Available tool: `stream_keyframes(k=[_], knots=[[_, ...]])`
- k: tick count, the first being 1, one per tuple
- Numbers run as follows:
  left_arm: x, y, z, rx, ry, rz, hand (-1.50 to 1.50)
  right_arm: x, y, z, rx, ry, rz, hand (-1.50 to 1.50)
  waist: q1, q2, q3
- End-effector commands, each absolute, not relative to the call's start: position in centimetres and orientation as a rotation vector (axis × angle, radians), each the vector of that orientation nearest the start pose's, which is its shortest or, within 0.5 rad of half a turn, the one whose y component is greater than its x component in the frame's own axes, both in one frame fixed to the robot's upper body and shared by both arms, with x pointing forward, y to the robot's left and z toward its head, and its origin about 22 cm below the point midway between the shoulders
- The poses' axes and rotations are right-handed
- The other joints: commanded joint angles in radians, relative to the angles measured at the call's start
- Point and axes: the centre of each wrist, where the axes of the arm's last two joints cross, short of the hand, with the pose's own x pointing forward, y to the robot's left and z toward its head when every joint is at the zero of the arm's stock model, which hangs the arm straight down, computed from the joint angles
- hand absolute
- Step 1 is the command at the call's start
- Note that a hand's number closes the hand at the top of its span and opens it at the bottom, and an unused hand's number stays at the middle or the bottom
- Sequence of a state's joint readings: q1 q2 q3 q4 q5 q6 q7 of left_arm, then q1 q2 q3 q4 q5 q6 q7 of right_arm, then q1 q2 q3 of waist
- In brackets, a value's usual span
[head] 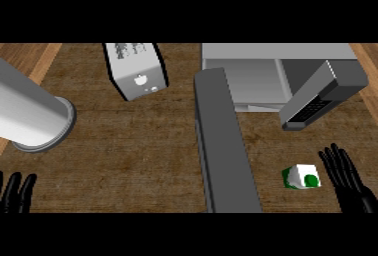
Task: Pick up the milk, place it into the microwave and close the microwave
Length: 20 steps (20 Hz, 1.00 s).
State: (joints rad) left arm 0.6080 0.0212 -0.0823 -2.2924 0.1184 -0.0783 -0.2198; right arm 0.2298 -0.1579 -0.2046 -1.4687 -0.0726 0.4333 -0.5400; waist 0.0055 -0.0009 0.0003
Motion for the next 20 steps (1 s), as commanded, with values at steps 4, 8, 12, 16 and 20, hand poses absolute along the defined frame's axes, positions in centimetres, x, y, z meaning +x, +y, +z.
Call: stream_keyframes(k=[4, 8, 12, 16, 20], knots=[[7.9, 25.3, 9.0, 0.021, -1.961, 0.1, -1.5, 17.6, -37.5, -6.9, 0.088, -1.812, 0.149, -1.5, 0.007, 0.0, 0.0], [9.2, 25.5, 8.0, 0.01, -1.977, 0.108, -1.5, 20.1, -35.3, -7.4, 0.1, -1.828, 0.175, -1.5, 0.003, 0.0, 0.0], [9.8, 24.7, 8.4, 0.009, -1.971, 0.118, -1.5, 21.0, -33.9, -8.7, 0.106, -1.824, 0.165, -1.5, 0.002, 0.001, 0.0], [7.9, 25.6, 9.0, 0.016, -1.964, 0.119, -1.5, 21.5, -35.3, -9.6, 0.056, -1.796, 0.159, -1.5, 0.006, 0.0, 0.0], [9.4, 26.1, 8.0, 0.025, -1.961, 0.11, -1.5, 21.0, -33.9, -12.5, -0.1, -1.766, 0.175, -1.5, 0.007, 0.002, 0.001]])
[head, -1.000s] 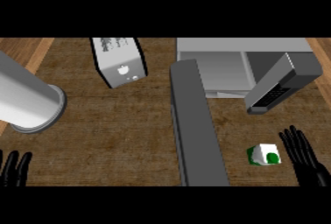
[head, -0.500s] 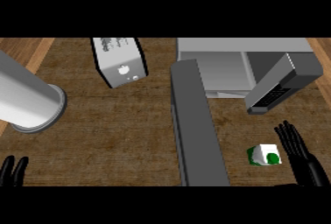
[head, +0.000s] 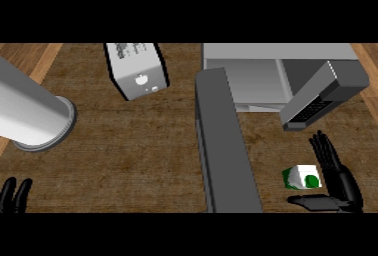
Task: Pick up the milk, place it into the microwave and close the microwave
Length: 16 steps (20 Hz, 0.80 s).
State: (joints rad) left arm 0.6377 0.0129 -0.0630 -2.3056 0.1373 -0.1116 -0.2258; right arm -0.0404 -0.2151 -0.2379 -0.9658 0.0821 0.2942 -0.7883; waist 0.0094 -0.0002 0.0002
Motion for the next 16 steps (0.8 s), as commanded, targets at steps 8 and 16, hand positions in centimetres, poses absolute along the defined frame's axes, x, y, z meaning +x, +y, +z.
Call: stream_keyframes(k=[8, 16], knots=[[10.5, 25.1, 7.6, 0.009, -1.962, 0.109, -1.5, 21.5, -38.7, -13.6, -0.122, -1.747, 0.158, -1.5, 0.009, 0.005, 0.002], [9.5, 25.5, 7.8, -0.008, -1.95, 0.096, -1.5, 22.8, -36.2, -13.1, 0.427, -1.702, 0.222, -1.5, 0.017, 0.001, 0.002]])
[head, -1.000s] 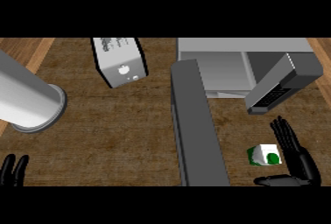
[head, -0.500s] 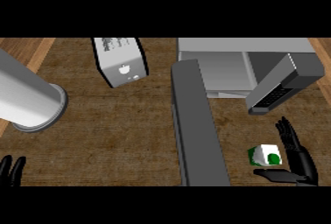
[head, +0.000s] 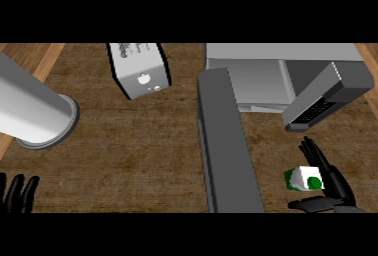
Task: Pick up the milk, place it into the microwave and close the microwave
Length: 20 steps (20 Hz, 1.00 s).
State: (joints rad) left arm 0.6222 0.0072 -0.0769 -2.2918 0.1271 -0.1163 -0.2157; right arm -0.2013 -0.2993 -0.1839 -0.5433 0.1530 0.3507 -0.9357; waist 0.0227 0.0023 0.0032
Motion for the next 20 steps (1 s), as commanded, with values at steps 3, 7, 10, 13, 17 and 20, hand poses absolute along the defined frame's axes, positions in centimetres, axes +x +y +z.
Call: stream_keyframes(k=[3, 7, 10, 13, 17, 20], knots=[[9.6, 25.9, 7.9, 0.004, -1.951, 0.114, -1.5, 21.7, -35.7, -13.8, 0.451, -1.772, 0.154, 1.5, -0.009, -0.001, 0.0], [10.1, 26.0, 7.6, 0.007, -1.941, 0.1, -1.5, 22.4, -34.5, -13.5, 0.162, -1.92, 0.219, 1.5, -0.016, -0.002, -0.001], [9.0, 26.4, 9.2, -0.011, -1.94, 0.125, -1.5, 22.3, -33.7, -13.3, 0.106, -1.941, 0.155, 1.5, -0.017, -0.004, -0.003], [9.1, 25.0, 8.1, -0.016, -1.954, 0.114, -1.5, 22.6, -35.2, -12.3, 0.195, -1.95, 0.061, 1.5, -0.019, -0.005, -0.003], [10.4, 26.4, 7.2, -0.006, -1.955, 0.106, -1.5, 25.8, -35.3, -10.9, 0.036, -1.963, -0.014, 1.5, -0.013, -0.001, -0.002], [8.9, 26.6, 8.0, -0.017, -1.948, 0.105, -1.5, 27.0, -34.5, -10.5, 0.02, -1.993, -0.014, 1.5, -0.01, -0.002, -0.003]])
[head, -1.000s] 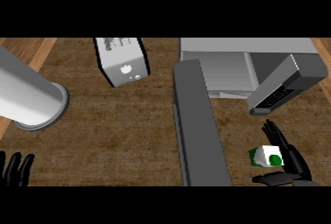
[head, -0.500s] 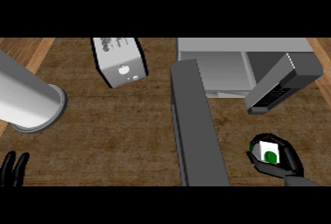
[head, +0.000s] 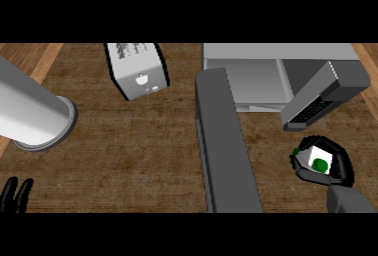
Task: Pick up the milk, place it into the microwave and close the microwave
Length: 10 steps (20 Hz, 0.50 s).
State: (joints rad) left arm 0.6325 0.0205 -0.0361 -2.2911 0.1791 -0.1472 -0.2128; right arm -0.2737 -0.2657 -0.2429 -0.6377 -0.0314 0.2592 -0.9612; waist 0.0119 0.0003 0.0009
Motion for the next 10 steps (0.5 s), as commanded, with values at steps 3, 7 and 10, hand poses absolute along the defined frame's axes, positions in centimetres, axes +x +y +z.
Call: stream_keyframes(k=[3, 7, 10], knots=[[10.2, 25.4, 6.8, -0.046, -1.931, 0.141, -1.5, 26.8, -34.8, -10.0, 0.093, -2.007, 0.018, 1.5, -0.007, 0.0, -0.001], [8.0, 26.7, 8.1, -0.023, -1.946, 0.12, -1.5, 27.5, -32.5, -9.0, 0.192, -1.99, 0.029, 1.5, -0.007, -0.004, -0.002], [8.8, 26.6, 7.4, 0.001, -1.938, 0.136, -1.5, 27.6, -31.4, -7.7, 0.229, -2.01, 0.051, 1.5, -0.012, -0.004, -0.002]])
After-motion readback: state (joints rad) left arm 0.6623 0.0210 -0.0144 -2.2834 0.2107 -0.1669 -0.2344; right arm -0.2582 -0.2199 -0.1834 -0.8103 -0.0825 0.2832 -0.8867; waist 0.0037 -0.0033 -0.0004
